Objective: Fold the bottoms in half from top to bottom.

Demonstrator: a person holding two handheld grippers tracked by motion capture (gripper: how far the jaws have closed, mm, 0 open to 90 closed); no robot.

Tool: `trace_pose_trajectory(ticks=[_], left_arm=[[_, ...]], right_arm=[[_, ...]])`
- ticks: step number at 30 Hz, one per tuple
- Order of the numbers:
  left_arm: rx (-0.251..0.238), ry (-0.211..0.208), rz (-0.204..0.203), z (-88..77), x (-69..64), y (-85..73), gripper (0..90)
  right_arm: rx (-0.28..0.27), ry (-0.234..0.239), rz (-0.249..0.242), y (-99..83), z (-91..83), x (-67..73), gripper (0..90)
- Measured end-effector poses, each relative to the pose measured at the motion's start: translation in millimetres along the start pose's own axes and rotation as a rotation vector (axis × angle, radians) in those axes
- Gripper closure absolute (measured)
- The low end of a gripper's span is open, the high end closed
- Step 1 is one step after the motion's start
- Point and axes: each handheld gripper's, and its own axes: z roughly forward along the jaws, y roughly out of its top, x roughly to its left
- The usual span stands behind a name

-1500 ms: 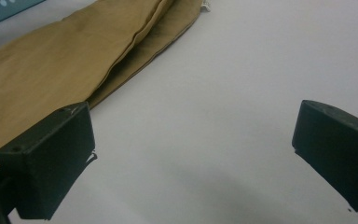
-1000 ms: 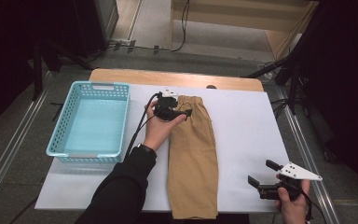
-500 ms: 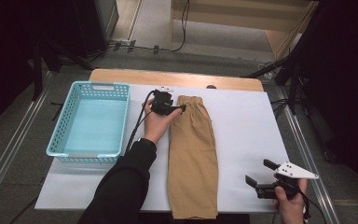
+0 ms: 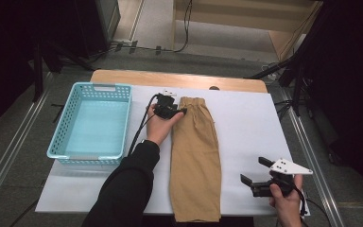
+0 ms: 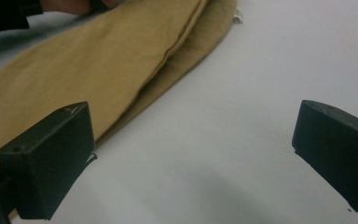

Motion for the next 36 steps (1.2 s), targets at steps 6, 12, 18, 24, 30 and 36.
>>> trace_pose_trajectory(ticks=[6,12,18,24,30,36], left_arm=[[0.007,-0.005,0.001,1.3,-1.5,-1.1,59.3],[0.005,-0.008,0.002,1.4,-1.7,-1.9,61.0],[0.004,-0.010,-0.001,1.3,-1.5,-2.1,60.6],[0.004,-0.011,-0.002,1.3,-1.5,-2.2,60.4],[0.003,-0.010,0.001,1.3,-1.8,-2.4,59.9],[0.003,-0.010,0.002,1.3,-1.9,-2.5,59.8]], right_arm=[[-0.010,0.025,-0.019,17.3,11.4,8.7,0.0],[-0.017,0.028,-0.025,34.4,21.5,11.3,0.0],[-0.024,0.031,-0.028,55.5,34.6,10.5,0.0],[-0.020,0.043,-0.041,73.4,48.7,12.6,0.0],[-0.027,0.041,-0.027,88.7,65.2,10.3,4.4],[-0.039,0.005,-0.012,105.4,81.4,9.6,38.3]])
